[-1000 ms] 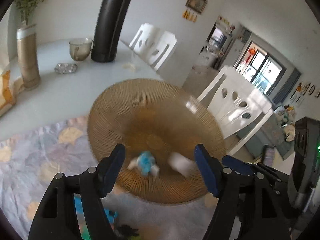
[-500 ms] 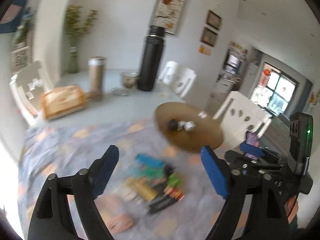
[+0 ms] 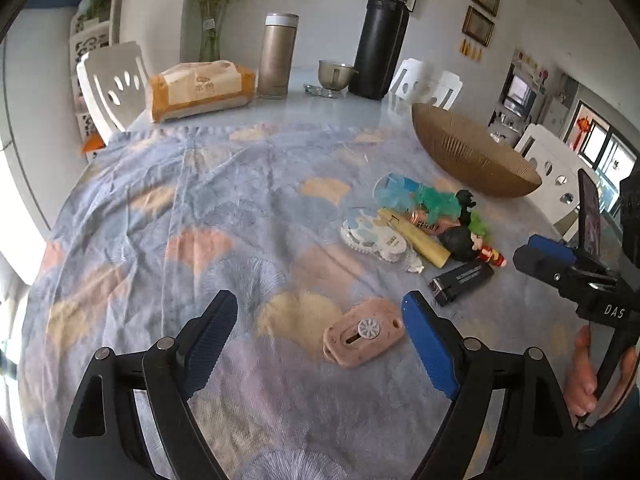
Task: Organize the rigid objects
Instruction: 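Move both tools back over the remaining items on the table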
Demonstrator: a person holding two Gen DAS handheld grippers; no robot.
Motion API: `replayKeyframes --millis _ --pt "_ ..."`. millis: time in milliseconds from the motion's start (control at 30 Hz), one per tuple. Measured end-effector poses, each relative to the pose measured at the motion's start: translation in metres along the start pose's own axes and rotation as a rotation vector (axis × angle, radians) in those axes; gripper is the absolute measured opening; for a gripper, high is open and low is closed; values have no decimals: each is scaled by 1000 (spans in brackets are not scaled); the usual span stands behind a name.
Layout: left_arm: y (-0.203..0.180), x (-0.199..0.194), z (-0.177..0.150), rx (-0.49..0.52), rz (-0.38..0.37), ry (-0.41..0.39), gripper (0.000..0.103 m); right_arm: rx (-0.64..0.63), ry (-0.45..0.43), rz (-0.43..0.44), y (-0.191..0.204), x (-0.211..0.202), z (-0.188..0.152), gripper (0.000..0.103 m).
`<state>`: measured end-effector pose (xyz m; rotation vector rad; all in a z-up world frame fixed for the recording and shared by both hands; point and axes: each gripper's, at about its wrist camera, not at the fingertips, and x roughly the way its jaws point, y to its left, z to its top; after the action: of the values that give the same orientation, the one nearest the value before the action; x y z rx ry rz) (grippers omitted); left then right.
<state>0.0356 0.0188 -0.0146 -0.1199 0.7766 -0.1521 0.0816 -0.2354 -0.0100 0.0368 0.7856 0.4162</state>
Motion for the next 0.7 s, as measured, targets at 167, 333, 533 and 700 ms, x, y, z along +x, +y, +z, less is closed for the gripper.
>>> replayKeyframes --millis 167,333,533,700 --pt "-15 3 -4 74 48 28 84 34 76 1 -6 13 -2 88" --pt "-19 7 -4 105 70 47 84 79 124 -6 -14 23 0 88" --pt "-26 14 -6 153 32 102 84 124 193 43 -22 38 3 55" --pt "-36 19 -9 202 18 142 84 122 196 60 -21 39 2 53"
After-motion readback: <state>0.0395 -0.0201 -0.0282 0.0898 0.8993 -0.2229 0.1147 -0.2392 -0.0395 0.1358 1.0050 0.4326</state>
